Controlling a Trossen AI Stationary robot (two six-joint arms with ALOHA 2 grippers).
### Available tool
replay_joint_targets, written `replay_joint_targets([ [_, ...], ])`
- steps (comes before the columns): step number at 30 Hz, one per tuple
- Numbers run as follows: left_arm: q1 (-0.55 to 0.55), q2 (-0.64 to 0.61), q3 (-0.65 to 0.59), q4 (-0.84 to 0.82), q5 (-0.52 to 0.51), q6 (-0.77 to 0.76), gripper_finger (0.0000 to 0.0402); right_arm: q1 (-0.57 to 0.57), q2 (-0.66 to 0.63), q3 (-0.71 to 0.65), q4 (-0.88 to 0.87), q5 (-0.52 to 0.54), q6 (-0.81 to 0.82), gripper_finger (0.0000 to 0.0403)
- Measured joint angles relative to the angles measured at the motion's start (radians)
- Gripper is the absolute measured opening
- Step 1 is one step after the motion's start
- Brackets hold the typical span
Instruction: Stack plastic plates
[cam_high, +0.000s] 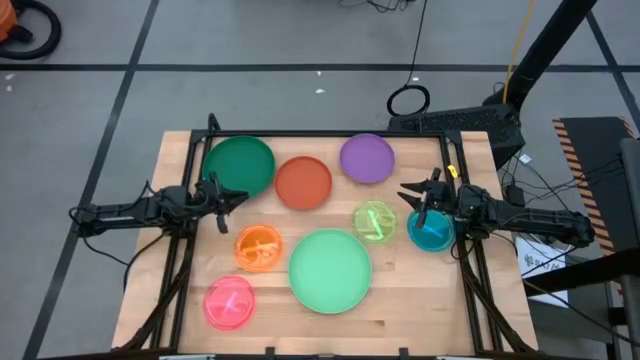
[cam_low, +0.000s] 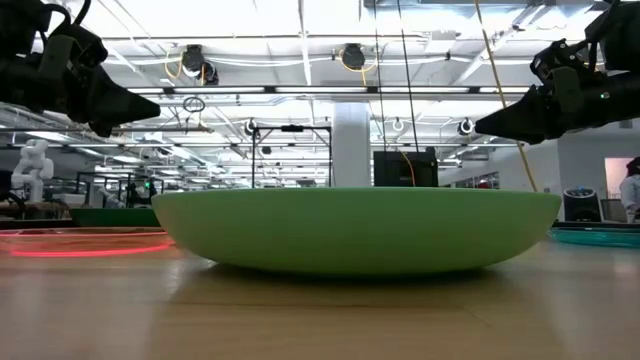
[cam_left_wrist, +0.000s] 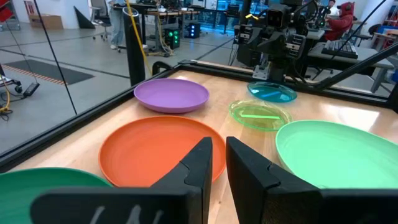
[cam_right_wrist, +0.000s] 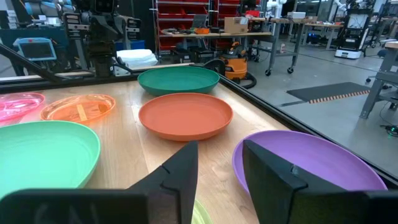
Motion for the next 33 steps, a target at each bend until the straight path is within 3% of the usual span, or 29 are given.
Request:
replay_joint_targets([
  [15,0.000,0.000,-0.001,0.008,-0.002,0.001,0.0053,0.000,0.000,0.000,0.022,0.001,0.000,0.0118],
  [22,0.000,0.000,-0.003,0.233,-0.008,-0.309,0.0053,0.000,0.000,0.000,0.042,0.002,0.051,0.0118],
  [27,0.001,0.000,-0.002,0.340,-0.010,-0.262,0.0053,0.000,0.000,0.000,0.081,-0.004,0.206,0.0118],
  [33,0.001,0.000,-0.002,0.354,-0.061,-0.276,0.0053,0.000,0.000,0.000,0.303,-0.179,0.225,0.0118],
])
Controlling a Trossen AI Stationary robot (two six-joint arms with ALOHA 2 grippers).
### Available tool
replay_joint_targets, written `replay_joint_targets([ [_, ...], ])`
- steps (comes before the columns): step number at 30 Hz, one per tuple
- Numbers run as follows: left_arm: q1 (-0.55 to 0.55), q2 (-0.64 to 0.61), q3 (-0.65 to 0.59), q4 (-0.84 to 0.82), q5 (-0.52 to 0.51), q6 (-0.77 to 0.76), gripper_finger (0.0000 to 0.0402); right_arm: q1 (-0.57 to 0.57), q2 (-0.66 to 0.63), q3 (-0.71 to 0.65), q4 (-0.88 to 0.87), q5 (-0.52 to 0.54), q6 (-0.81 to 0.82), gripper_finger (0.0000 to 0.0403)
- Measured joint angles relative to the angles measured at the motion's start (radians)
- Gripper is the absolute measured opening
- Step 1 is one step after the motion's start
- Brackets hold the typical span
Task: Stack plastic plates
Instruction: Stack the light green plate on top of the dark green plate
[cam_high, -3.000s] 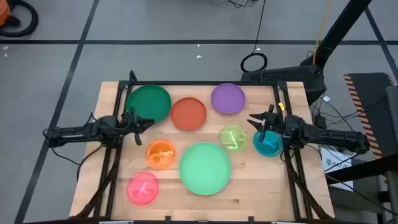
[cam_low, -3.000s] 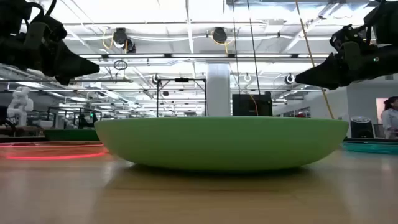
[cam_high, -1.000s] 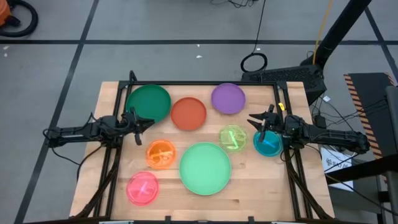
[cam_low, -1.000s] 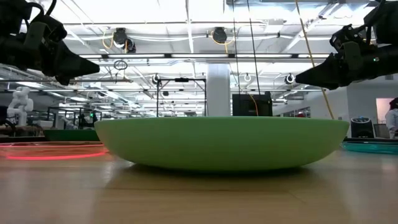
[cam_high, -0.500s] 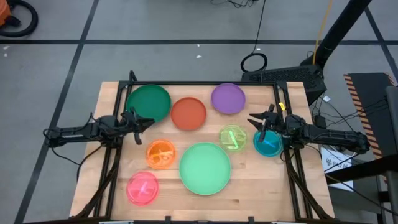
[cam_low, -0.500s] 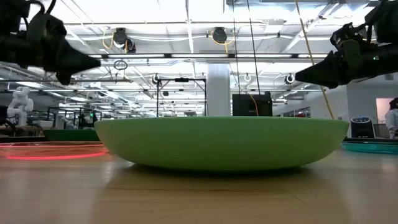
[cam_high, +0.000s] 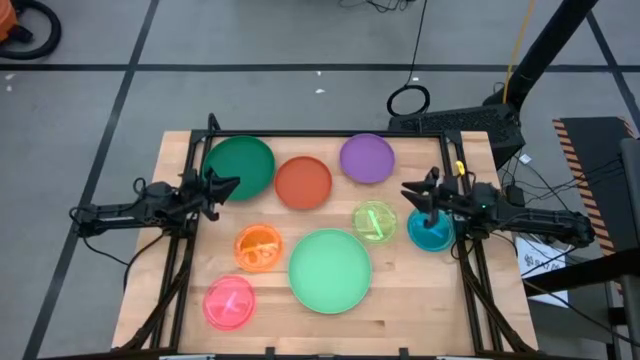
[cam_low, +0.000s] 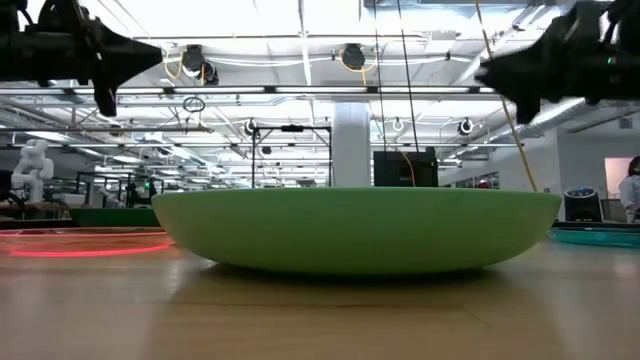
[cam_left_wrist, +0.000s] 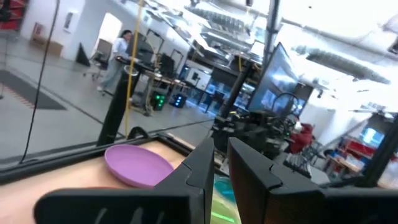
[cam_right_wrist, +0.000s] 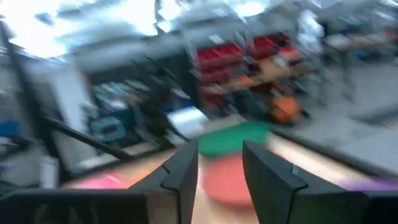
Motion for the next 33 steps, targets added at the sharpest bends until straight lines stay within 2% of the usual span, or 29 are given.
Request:
replay_joint_targets([
  [3,0.000,0.000,0.000,-0.013,-0.002,-0.003,0.0053,0.000,0.000,0.001,0.088,-0.059,0.000,0.0118],
  [11,-0.001,0.032,0.000,0.048,0.000,-0.120,0.0053,0.000,0.007,0.036,0.078,-0.056,0.013,0.0118],
  [19,-0.001,0.254,0.002,0.286,0.004,-0.184,0.0053,0.000,0.028,0.037,0.175,-0.052,0.029,0.0118],
  [22,-0.001,0.344,0.029,0.289,0.005,-0.206,0.0053,0.000,0.042,0.037,0.230,-0.052,0.026,0.0118],
  [25,-0.001,0.433,0.088,0.218,0.006,-0.215,0.0053,0.000,0.055,0.038,0.263,-0.049,0.025,0.0118],
  [27,-0.001,0.490,0.149,0.109,0.006,-0.199,0.0053,0.000,0.062,0.038,0.272,-0.026,0.025,0.0118],
  [33,0.004,0.650,0.403,-0.397,-0.017,-0.119,0.0053,0.000,0.082,0.039,0.271,0.031,0.025,0.0118],
])
